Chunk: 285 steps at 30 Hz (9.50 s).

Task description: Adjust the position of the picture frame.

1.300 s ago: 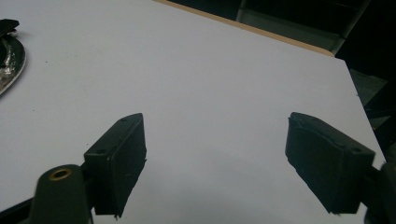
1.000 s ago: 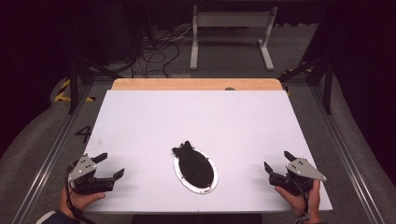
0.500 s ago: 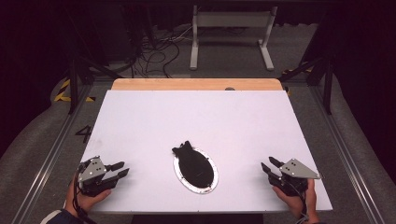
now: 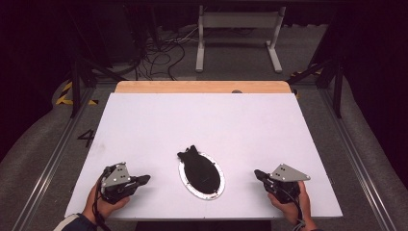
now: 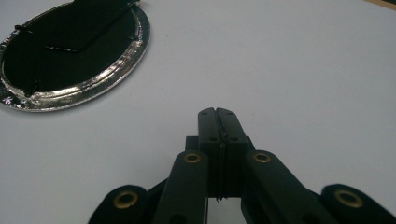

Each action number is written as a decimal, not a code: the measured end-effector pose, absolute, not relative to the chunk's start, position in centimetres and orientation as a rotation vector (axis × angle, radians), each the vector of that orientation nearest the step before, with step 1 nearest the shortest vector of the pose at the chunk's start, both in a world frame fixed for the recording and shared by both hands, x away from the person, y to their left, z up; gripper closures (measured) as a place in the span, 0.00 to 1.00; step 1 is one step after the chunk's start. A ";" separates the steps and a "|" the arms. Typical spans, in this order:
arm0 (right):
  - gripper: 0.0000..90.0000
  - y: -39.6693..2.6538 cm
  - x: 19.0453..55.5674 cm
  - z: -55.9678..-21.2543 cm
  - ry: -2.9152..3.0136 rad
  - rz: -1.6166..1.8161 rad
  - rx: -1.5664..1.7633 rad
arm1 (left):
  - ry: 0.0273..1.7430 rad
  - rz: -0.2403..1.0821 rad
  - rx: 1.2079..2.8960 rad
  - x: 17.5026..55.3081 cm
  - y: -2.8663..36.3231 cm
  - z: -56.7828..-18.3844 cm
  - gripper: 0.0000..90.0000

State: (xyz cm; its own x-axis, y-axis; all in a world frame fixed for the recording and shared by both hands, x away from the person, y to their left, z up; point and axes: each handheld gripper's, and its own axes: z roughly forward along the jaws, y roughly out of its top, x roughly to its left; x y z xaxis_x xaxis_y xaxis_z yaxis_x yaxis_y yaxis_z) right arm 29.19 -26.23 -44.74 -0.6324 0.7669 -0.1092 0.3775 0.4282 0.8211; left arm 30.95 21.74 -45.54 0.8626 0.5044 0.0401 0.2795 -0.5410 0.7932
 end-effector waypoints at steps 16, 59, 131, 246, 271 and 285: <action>1.00 -22.0 33.5 -45.0 2.283 1.079 0.977 | 0.331 0.170 2.274 31.2 13.7 -45.9 1.00; 1.00 -20.3 32.2 -45.5 2.424 1.100 0.882 | 0.259 0.128 2.316 31.7 6.0 -46.5 1.00; 1.00 -18.0 29.8 -46.1 2.512 1.101 0.838 | 0.635 0.324 2.178 43.8 12.2 -45.8 0.97; 1.00 -20.7 33.1 -45.9 2.327 0.974 1.067 | 0.515 0.073 2.299 35.6 11.3 -46.3 0.99; 1.00 -19.9 34.9 -45.9 2.357 1.003 1.017 | 0.453 0.051 2.322 34.7 9.9 -46.2 1.00; 1.00 -19.0 36.9 -46.1 2.338 1.005 1.017 | 0.372 0.122 2.360 34.2 9.2 -46.1 1.00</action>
